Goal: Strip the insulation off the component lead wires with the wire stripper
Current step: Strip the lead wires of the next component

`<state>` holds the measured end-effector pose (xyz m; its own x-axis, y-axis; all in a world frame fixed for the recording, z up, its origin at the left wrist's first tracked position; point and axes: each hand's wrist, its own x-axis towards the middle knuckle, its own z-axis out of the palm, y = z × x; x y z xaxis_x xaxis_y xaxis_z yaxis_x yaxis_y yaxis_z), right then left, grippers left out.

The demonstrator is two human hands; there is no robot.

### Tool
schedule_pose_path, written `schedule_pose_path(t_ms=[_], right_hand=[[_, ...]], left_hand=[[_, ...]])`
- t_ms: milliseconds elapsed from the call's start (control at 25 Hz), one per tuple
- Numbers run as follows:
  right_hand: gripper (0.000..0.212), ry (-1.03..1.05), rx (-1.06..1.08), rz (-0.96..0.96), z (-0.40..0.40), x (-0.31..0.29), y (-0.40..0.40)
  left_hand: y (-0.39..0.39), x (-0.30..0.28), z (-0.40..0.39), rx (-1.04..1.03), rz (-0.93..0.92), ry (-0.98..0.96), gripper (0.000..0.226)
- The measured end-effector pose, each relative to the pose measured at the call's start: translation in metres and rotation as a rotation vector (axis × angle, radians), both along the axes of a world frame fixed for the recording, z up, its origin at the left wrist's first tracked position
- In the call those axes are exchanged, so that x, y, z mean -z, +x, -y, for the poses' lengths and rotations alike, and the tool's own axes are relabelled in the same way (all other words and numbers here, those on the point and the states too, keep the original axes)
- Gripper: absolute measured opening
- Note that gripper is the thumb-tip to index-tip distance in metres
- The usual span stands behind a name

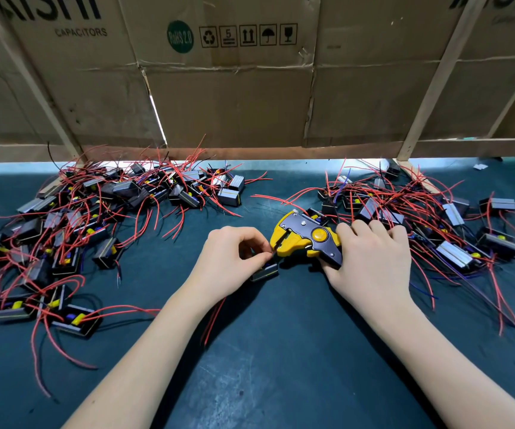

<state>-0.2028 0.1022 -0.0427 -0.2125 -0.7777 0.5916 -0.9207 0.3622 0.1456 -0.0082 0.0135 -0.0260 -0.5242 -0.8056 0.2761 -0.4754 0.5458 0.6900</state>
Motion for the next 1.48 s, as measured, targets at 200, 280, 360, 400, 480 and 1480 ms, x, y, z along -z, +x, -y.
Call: schedule_pose_path(t_ms=[200,280,360,400,480,1480], right_hand=[[0.043,0.083,-0.019,0.033,0.0,-0.004,-0.002],[0.04,0.124,-0.019,0.034,0.001,-0.005,-0.004],[0.04,0.153,-0.021,0.032,0.002,-0.006,-0.006],[0.04,0.158,-0.019,0.033,0.002,-0.007,-0.007],[0.04,0.159,-0.014,0.043,0.002,-0.009,-0.007],[0.041,-0.195,0.026,0.524,-0.015,-0.024,-0.035]], left_hand=[[0.0,-0.001,-0.001,0.014,0.0,0.009,0.011],[0.0,-0.001,-0.001,0.025,0.001,0.011,0.01],[0.0,-0.001,-0.002,0.031,0.002,0.01,0.008],[0.0,-0.002,-0.002,0.031,0.001,0.01,0.008],[0.0,-0.003,-0.003,0.029,-0.004,0.001,0.007],[0.021,-0.011,0.005,0.187,0.323,0.116,0.053]])
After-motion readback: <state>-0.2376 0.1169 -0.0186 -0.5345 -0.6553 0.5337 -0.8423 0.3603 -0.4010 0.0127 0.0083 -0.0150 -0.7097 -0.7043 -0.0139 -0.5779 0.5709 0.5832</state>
